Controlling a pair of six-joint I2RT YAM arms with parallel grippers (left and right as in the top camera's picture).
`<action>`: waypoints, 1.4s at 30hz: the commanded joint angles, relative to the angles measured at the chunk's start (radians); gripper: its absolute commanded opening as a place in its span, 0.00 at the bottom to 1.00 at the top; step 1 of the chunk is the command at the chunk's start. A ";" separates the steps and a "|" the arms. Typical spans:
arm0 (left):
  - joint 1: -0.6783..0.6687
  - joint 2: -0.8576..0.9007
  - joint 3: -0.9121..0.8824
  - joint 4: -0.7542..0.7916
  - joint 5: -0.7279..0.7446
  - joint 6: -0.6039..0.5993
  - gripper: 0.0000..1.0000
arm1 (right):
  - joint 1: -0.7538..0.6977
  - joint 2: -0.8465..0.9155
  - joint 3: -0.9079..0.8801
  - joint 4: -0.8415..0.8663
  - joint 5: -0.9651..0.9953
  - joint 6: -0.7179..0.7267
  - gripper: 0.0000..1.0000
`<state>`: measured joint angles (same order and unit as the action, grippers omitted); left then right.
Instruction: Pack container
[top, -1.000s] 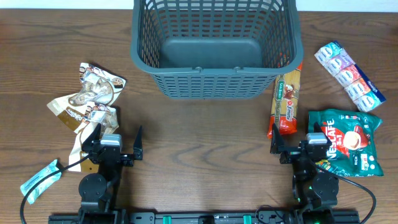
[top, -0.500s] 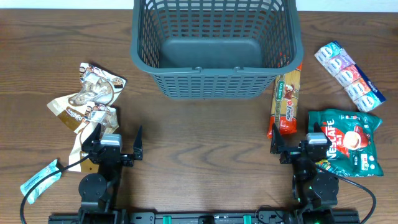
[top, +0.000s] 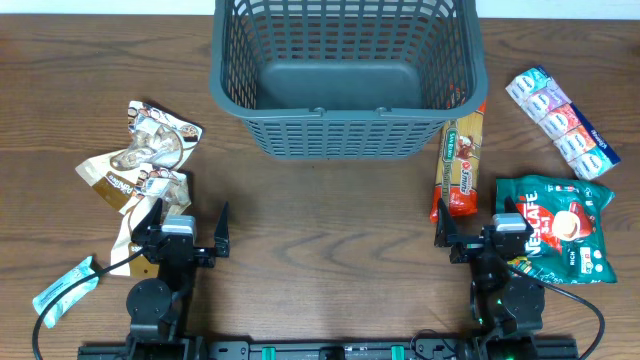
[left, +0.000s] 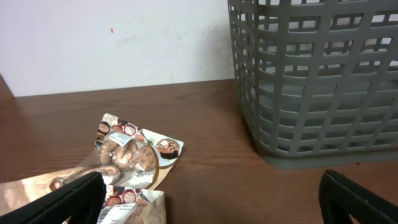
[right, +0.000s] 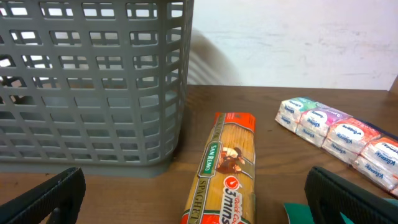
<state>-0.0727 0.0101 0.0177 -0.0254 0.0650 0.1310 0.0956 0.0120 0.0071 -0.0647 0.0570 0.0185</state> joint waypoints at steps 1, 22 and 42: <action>0.004 -0.006 -0.014 -0.038 0.025 -0.001 0.99 | 0.003 -0.005 -0.002 -0.004 0.010 0.014 0.99; 0.004 -0.006 -0.014 -0.035 0.025 -0.001 0.99 | 0.003 -0.005 -0.002 -0.006 -0.021 0.015 0.99; 0.004 0.049 0.216 -0.311 0.013 -0.231 0.99 | -0.037 0.241 0.578 -0.464 -0.033 0.234 0.99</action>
<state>-0.0723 0.0303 0.1421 -0.3008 0.0750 -0.0647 0.0822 0.1608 0.4187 -0.4725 0.0177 0.2665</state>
